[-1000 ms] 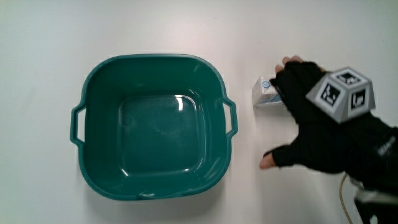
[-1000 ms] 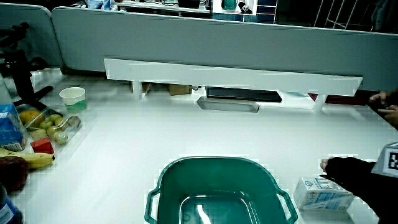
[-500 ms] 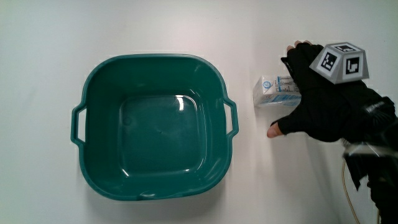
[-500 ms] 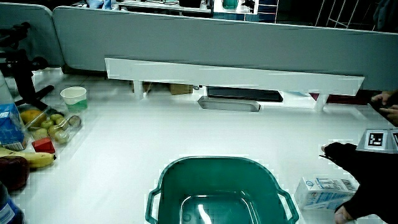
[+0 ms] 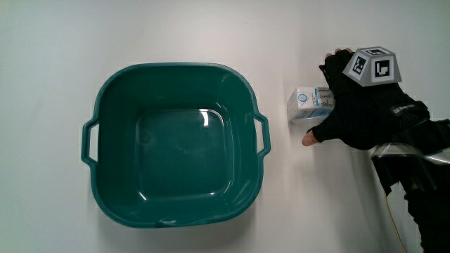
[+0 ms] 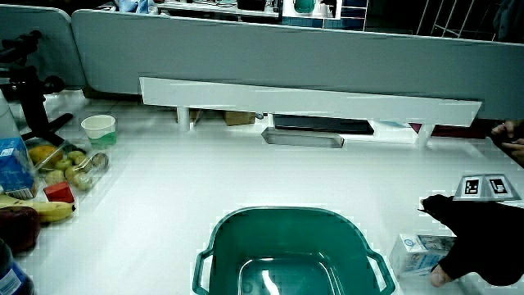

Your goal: Pick milk from desk

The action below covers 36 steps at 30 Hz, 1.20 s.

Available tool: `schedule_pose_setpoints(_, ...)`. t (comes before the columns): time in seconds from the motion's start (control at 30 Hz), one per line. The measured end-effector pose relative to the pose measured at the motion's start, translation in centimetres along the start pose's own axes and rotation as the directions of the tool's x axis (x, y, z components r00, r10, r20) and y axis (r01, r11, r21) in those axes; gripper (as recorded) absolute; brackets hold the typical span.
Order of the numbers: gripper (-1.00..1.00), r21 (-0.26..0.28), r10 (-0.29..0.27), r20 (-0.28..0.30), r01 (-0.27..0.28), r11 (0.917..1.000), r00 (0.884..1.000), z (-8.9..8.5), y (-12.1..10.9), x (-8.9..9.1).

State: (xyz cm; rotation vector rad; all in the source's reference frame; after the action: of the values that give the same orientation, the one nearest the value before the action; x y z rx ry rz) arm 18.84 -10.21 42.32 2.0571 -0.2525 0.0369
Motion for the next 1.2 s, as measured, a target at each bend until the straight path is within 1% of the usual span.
schedule_pose_setpoints(0.03, 0.00, 0.004, -0.023, 0.009, 0.023, 0.9997, 1.000, -0.1, 0.3, 0.3)
schedule_pose_setpoints(0.07, 0.00, 0.008, -0.025, 0.008, 0.025, 0.9997, 1.000, -0.1, 0.3, 0.3)
schedule_pose_setpoints(0.1, 0.00, 0.005, -0.008, 0.000, 0.008, 1.0000, 1.000, -0.1, 0.1, 0.1)
schedule_pose_setpoints(0.13, 0.00, 0.010, -0.011, 0.002, 0.011, 0.9999, 1.000, 0.0, 0.2, 0.2)
schedule_pose_setpoints(0.2, 0.02, 0.023, 0.004, -0.003, -0.004, 0.9997, 1.000, 0.0, 0.1, 0.3)
schedule_pose_setpoints(0.23, 0.05, 0.034, -0.001, -0.005, 0.001, 0.9994, 1.000, 0.0, 0.2, 0.4)
schedule_pose_setpoints(0.27, 0.07, 0.056, 0.005, -0.002, -0.004, 0.9984, 1.000, 0.1, 0.0, 0.4)
schedule_pose_setpoints(0.3, 0.09, 0.051, 0.013, -0.001, -0.013, 0.9986, 1.000, 0.1, 0.0, 0.4)
schedule_pose_setpoints(0.33, 0.11, 0.051, 0.024, -0.015, -0.023, 0.9984, 1.000, 0.2, -0.1, 0.4)
schedule_pose_setpoints(0.37, 0.14, 0.054, 0.010, -0.021, -0.009, 0.9985, 1.000, 0.0, 0.2, 0.6)
schedule_pose_setpoints(0.4, 0.16, 0.058, 0.029, -0.016, -0.028, 0.9979, 0.999, 0.1, -0.1, 0.4)
schedule_pose_setpoints(0.43, 0.18, 0.054, 0.022, -0.019, -0.021, 0.9983, 1.000, 0.0, 0.2, 0.7)
schedule_pose_setpoints(0.47, 0.20, 0.065, 0.035, -0.026, -0.034, 0.9973, 0.999, 0.1, 0.1, 0.7)
schedule_pose_setpoints(0.5, 0.23, 0.089, 0.029, -0.018, -0.027, 0.9957, 0.999, 0.1, 0.1, 0.8)
schedule_pose_setpoints(0.53, 0.25, 0.104, 0.039, -0.017, -0.037, 0.9939, 0.999, 0.2, -0.1, 0.7)
schedule_pose_setpoints(0.57, 0.27, 0.111, 0.046, -0.020, -0.044, 0.9929, 0.999, 0.3, -0.2, 0.7)
schedule_pose_setpoints(0.6, 0.30, 0.120, 0.041, -0.022, -0.038, 0.9921, 0.999, 0.3, -0.1, 0.9)
schedule_pose_setpoints(0.7, 0.36, 0.122, 0.047, -0.027, -0.043, 0.9916, 0.999, 0.5, -0.3, 0.9)
schedule_pose_setpoints(0.77, 0.41, 0.146, 0.043, -0.024, -0.039, 0.9886, 0.999, 0.6, -0.4, 1.0)
schedule_pose_setpoints(0.9, 0.50, 0.163, 0.048, -0.026, -0.043, 0.9857, 0.999, 0.6, -0.5, 1.2)
schedule_pose_setpoints(0.93, 0.52, 0.173, 0.045, -0.023, -0.040, 0.9840, 0.999, 0.6, -0.4, 1.3)
schedule_pose_setpoints(0.97, 0.55, 0.191, 0.058, -0.027, -0.052, 0.9803, 0.998, 0.7, -0.6, 1.2)
schedule_pose_setpoints(1.0, 0.57, 0.202, 0.057, -0.022, -0.051, 0.9780, 0.998, 0.7, -0.7, 1.3)
schedule_pose_setpoints(1.03, 0.59, 0.199, 0.052, -0.024, -0.046, 0.9788, 0.998, 0.8, -0.7, 1.3)
schedule_pose_setpoints(1.07, 0.61, 0.206, 0.063, -0.027, -0.056, 0.9770, 0.998, 0.8, -0.8, 1.1)
schedule_pose_setpoints(1.13, 0.66, 0.212, 0.042, -0.008, -0.040, 0.9764, 0.999, 0.8, -0.6, 1.2)
schedule_pose_setpoints(1.17, 0.68, 0.211, 0.047, -0.013, -0.043, 0.9765, 0.999, 0.8, -0.6, 1.2)
schedule_pose_setpoints(1.2, 0.70, 0.216, 0.041, -0.007, -0.038, 0.9757, 0.999, 0.8, -0.6, 1.2)
